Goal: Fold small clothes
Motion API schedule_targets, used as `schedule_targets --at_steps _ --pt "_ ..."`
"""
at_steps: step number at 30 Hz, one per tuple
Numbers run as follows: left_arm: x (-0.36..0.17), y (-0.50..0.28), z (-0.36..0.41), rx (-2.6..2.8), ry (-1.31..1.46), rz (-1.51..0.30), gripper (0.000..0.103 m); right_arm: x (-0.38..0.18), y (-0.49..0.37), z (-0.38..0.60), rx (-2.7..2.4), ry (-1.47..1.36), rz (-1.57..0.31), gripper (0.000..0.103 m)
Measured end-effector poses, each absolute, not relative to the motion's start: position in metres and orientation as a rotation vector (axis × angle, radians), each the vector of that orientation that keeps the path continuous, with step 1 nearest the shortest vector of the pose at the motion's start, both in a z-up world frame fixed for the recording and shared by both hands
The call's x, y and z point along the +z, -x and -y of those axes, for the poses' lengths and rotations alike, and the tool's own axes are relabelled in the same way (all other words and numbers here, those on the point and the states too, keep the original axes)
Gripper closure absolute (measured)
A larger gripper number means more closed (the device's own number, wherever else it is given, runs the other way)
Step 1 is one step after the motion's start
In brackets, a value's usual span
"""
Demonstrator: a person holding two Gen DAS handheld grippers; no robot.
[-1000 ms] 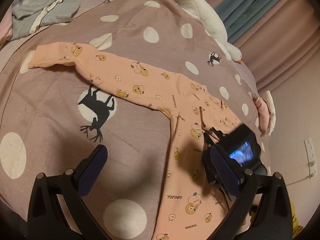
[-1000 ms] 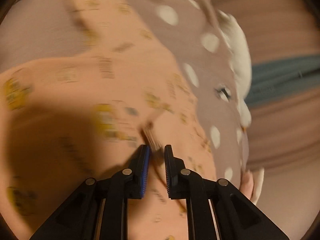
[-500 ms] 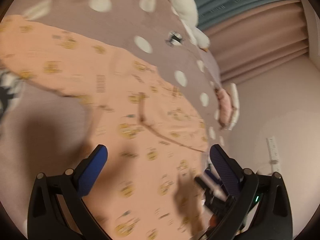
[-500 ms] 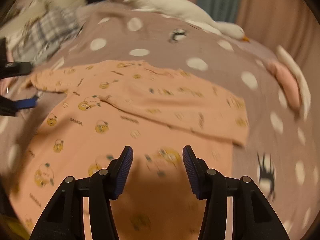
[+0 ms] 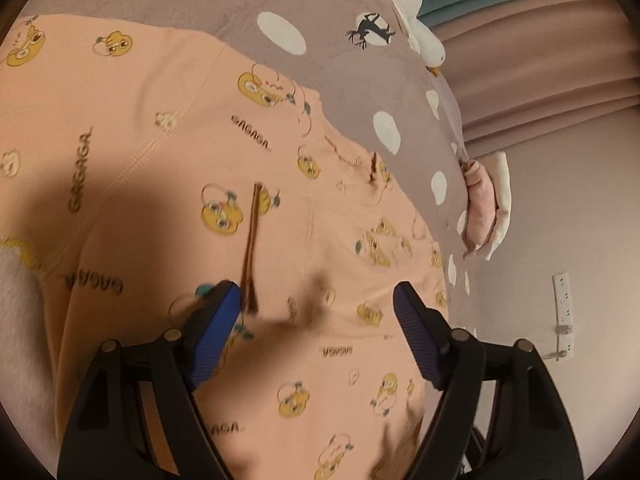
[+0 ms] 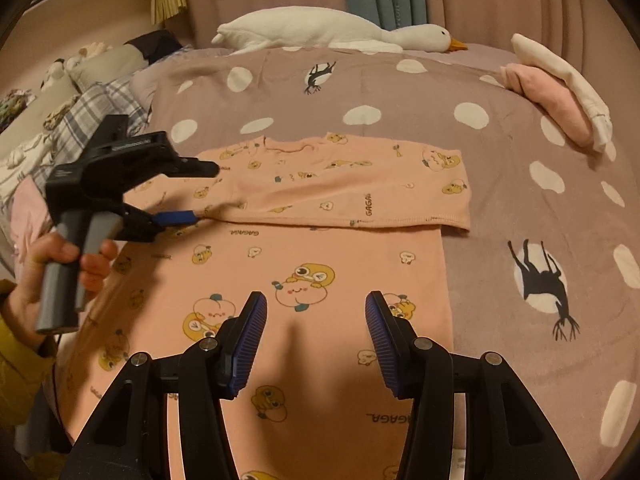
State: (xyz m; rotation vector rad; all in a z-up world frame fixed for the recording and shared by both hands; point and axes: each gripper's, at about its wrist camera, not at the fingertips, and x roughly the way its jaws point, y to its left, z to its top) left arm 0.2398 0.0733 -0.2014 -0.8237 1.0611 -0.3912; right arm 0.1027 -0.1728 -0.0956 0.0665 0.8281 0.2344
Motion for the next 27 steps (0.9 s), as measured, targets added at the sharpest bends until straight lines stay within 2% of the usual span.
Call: schedule_targets --at_steps 1,3,5,6,9,15,19,21,24,27 --pt "-0.202 -0.243 -0.073 -0.399 0.833 -1.055 0.025 -0.097 -0.103 0.175 0.233 -0.073 -0.829 0.053" --pt "-0.202 -0.250 -0.069 -0.397 0.833 -1.048 0.044 -0.099 -0.103 0.177 0.226 -0.093 -0.833 0.053" --pt "-0.210 -0.259 -0.063 -0.389 0.843 -1.085 0.093 -0.100 -0.103 0.180 0.218 -0.109 -0.834 0.053" --pt "-0.217 -0.262 -0.061 -0.389 0.861 -1.115 0.098 -0.101 -0.102 0.182 0.214 -0.113 -0.834 0.053" --pt "-0.219 -0.264 -0.057 -0.375 0.856 -1.120 0.096 -0.101 -0.100 0.185 0.199 -0.103 -0.839 0.053" --pt "-0.148 -0.238 -0.077 -0.340 0.703 -0.825 0.096 -0.102 -0.097 0.193 0.170 -0.108 -0.850 0.053" --pt "-0.156 -0.244 -0.078 -0.301 0.609 -0.890 0.095 -0.105 -0.097 0.193 0.164 -0.123 -0.860 0.053" --pt "-0.175 -0.250 -0.086 -0.260 0.623 -0.973 0.094 -0.105 -0.096 0.190 0.170 -0.126 -0.867 0.053" --pt "-0.190 -0.246 -0.106 -0.185 0.673 -1.000 0.090 -0.101 -0.092 0.185 0.178 -0.099 -0.861 0.053" --pt "-0.192 -0.232 -0.133 -0.155 0.716 -1.000 0.074 -0.098 -0.089 0.184 0.177 -0.069 -0.857 0.052"
